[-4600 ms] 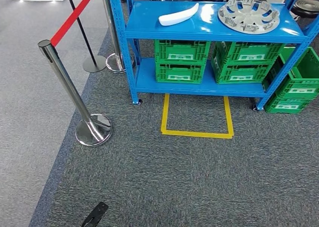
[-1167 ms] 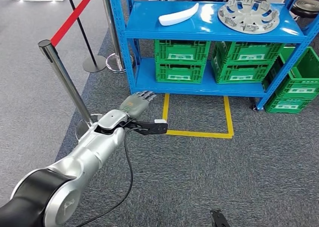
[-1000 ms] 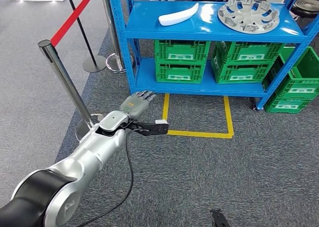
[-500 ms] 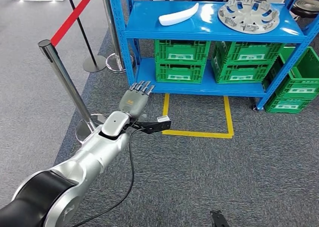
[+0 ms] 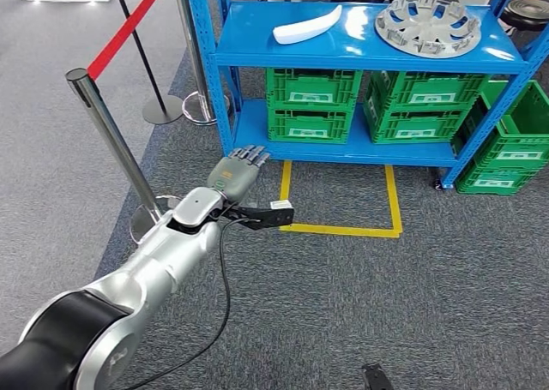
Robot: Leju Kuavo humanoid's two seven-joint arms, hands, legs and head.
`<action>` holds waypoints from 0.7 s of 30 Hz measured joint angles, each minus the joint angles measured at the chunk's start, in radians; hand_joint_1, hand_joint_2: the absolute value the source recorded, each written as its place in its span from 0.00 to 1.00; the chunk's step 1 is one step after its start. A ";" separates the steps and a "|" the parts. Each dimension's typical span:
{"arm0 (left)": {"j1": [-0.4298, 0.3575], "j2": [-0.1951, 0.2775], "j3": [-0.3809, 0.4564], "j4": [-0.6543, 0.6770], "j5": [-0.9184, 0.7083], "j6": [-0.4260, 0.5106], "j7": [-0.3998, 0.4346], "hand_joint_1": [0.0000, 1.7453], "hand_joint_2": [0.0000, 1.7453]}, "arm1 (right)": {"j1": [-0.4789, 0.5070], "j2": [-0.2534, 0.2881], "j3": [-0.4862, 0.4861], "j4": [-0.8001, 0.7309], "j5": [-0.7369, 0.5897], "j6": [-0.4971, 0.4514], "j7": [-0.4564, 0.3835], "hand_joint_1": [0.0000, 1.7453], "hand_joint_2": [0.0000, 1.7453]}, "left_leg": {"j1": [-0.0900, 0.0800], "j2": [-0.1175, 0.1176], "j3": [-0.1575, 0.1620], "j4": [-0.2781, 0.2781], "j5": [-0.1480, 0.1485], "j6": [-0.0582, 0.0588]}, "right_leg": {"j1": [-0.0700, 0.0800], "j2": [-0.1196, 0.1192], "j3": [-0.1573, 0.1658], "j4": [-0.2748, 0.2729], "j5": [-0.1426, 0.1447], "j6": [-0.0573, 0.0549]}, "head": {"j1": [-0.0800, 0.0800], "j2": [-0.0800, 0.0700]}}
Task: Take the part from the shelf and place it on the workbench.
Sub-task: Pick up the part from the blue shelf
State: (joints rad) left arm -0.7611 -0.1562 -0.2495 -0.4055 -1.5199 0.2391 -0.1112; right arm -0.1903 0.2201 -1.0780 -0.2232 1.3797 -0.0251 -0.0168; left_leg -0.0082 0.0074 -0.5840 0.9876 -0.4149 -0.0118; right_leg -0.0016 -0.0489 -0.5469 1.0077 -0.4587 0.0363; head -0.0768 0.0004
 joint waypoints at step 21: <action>-0.103 0.040 -0.005 -0.005 -0.036 -0.029 0.033 0.00 0.00 | 0.007 0.000 -0.003 0.000 -0.008 -0.002 -0.002 0.00 0.00 | 0.000 0.000 0.000 0.000 0.000 0.000 | 0.000 0.000 0.000 0.000 0.000 0.000 | 0.000 0.000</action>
State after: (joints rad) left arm -0.8643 -0.1165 -0.2545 -0.4101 -1.5558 0.2098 -0.0778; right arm -0.1837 0.2201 -1.0815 -0.2232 1.3719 -0.0276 -0.0183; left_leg -0.0082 0.0074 -0.5840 0.9876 -0.4149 -0.0118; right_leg -0.0016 -0.0489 -0.5468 1.0077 -0.4587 0.0363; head -0.0767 0.0004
